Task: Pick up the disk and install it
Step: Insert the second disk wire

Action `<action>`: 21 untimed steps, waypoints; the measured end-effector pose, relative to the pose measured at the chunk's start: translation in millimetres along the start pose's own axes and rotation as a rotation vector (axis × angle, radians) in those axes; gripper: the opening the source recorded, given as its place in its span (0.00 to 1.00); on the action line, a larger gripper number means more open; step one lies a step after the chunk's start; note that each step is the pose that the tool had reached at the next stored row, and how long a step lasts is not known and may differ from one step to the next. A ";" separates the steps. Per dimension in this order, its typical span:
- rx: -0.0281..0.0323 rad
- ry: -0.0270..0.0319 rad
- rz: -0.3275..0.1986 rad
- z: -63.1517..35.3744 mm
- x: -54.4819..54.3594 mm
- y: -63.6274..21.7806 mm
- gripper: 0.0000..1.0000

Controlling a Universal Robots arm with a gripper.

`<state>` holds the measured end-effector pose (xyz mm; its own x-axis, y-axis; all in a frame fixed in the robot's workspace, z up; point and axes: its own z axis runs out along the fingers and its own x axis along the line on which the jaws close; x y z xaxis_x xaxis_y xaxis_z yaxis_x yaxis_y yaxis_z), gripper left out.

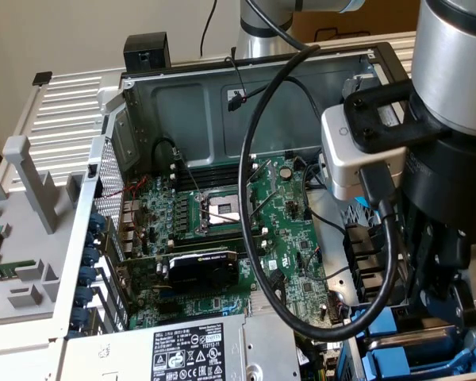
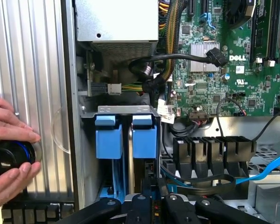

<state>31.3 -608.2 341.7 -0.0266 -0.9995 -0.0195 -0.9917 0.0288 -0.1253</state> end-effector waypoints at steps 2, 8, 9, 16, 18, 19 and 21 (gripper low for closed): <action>0.0000 0.0000 0.000 0.0 0.0 0.0 0.17; 0.0000 0.0001 0.000 0.7 0.1 0.5 0.17; 0.0000 0.0002 0.000 0.8 0.1 0.6 0.17; 0.0001 0.0001 0.000 0.9 0.1 0.9 0.17; 0.0000 0.0001 0.000 0.9 0.1 1.0 0.17; 0.0000 0.0001 0.000 0.9 0.1 1.0 0.17; 0.0000 0.0001 0.000 1.1 0.1 1.1 0.17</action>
<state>30.4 -608.2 340.5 -0.0266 -0.9995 -0.0194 -0.9917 0.0288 -0.1253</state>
